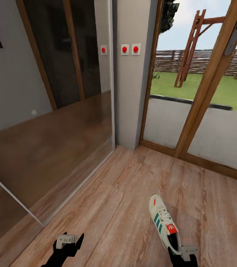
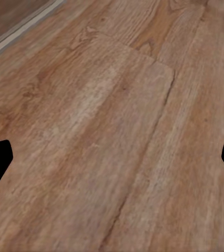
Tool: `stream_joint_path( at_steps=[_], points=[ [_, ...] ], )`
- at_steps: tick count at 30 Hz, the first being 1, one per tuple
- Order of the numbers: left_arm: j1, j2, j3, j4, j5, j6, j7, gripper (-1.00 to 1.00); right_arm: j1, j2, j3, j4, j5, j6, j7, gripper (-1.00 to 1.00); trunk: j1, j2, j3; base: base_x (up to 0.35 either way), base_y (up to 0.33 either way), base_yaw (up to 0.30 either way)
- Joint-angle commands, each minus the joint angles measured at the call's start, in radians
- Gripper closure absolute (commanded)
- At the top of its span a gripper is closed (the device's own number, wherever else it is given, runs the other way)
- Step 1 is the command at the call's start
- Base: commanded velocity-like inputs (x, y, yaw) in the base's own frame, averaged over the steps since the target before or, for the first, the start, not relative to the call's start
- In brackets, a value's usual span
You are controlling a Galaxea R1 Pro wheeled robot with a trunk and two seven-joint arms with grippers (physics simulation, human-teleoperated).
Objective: Pick up the two gym shoes and the two sandals from the corridor floor and place them onto the hallstand (shoe rack) in the corridor, making sure they are on the rack and not on the floor. Arrange them so the two gym shoes are next to each other and the two sandals are next to each other.
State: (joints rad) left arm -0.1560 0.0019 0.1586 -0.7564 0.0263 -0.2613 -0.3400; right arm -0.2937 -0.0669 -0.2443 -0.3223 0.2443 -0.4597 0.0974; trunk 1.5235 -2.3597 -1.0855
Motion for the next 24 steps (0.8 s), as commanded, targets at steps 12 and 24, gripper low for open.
stream_joint_path(
  at_steps=[12,24],
  points=[
    [0.005,0.01,0.014,0.0,0.01,-0.002,-0.007,-1.0,-0.002,0.001,-0.009,0.001,0.003,-0.004,0.007,1.0,0.0,0.0,-0.001,0.0,-0.27,0.077],
    [0.061,0.01,0.015,0.004,0.007,-0.05,0.085,-1.0,-0.001,0.001,-0.009,0.002,0.001,-0.005,0.007,1.0,0.0,0.0,-0.001,0.0,-0.27,0.275]
  ],
)
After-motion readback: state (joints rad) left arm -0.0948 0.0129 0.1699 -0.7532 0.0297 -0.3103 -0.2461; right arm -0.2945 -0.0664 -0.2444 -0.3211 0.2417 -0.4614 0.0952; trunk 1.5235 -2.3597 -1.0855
